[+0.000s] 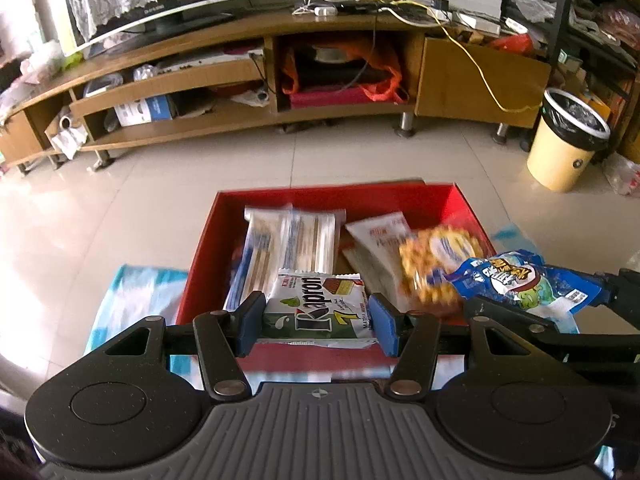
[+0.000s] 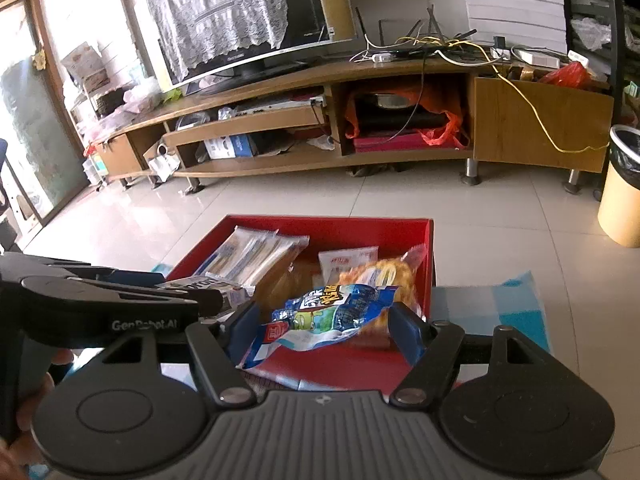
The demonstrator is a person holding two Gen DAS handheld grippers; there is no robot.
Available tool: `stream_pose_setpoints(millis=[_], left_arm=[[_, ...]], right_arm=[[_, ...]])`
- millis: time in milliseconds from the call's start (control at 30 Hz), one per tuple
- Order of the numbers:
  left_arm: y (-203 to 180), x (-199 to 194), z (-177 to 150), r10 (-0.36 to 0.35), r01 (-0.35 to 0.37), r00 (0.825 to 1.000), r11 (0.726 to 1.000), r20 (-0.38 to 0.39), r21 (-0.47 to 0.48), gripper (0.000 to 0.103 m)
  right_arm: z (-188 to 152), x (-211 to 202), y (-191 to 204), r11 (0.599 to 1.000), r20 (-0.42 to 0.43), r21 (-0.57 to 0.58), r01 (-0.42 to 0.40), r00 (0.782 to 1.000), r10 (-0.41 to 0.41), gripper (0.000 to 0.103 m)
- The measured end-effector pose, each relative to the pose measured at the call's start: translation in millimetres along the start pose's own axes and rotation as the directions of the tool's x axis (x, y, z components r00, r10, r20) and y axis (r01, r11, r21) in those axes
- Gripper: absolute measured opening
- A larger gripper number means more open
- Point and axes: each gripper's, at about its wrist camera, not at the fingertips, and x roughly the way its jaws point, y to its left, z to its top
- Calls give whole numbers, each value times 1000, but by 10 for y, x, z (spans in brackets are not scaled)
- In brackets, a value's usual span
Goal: Organize snacks
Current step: 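Lower both packets into the red box and open both grippers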
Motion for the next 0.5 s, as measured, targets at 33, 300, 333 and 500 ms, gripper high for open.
stream_pose_setpoints(millis=[33,300,333,500], left_arm=[[-1,49,45,2,-2,1000,1000,3,-2,64],[77,521,245,7,-8,1000,999,-23,-44,64],[87,558,253,9,-10,1000,999,-22,-48,64],[144,777,253,21,-23,999,998,-43,-60,64]], right_arm=[[38,47,-18,1000,2,-2,4,1000,-4,67],[242,525,-120,999,-7,-29,40,999,-40,67],[251,579,-135,999,-7,-29,41,999,-42,67],[263,818,-147,997,-20,-45,60,998,-61,67]])
